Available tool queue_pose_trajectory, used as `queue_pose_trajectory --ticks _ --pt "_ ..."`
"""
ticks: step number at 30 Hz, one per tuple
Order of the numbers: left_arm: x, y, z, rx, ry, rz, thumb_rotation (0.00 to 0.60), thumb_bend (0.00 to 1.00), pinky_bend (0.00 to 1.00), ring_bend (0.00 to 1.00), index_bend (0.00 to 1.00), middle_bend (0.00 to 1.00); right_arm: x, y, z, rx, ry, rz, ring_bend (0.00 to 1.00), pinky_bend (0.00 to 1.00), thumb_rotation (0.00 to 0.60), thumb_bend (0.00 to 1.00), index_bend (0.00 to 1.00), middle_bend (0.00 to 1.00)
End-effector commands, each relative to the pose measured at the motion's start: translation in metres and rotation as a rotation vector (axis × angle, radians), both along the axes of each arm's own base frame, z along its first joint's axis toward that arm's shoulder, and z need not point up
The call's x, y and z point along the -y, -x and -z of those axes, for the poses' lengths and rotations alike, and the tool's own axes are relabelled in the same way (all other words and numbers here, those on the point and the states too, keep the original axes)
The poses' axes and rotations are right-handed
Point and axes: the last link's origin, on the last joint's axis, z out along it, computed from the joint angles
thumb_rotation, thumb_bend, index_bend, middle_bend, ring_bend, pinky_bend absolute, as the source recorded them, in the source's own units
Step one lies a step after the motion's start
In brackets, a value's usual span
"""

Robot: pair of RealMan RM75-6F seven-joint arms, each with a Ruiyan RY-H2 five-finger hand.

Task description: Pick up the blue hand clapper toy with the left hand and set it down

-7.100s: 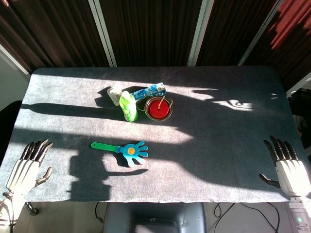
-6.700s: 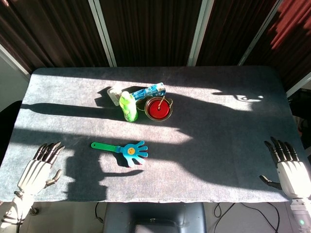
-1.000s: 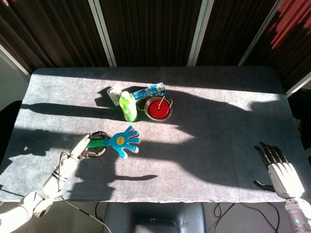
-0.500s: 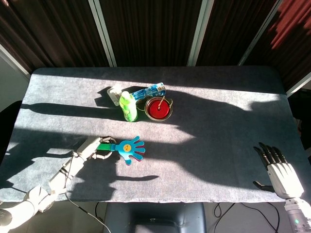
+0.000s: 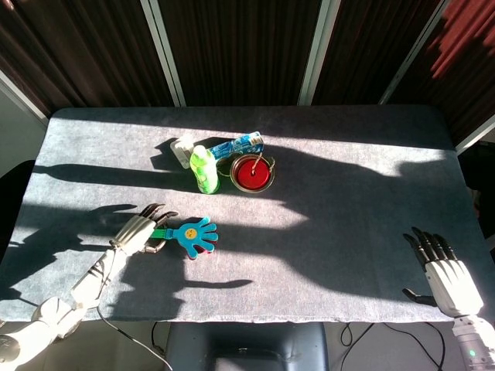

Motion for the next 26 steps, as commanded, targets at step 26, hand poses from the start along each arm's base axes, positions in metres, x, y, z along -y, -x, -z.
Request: queue_pose_trajectory --ticks 26 --pt "0.165 0.014 -0.12 -0.079 -0.357 0.022 0.6 0.44 0.0 0.0 0.01 0.0 -0.005 -0.001 -0.006 -0.022 0.068 -0.016 0.0 0.0 0.6 0.11 0.0 0.0"
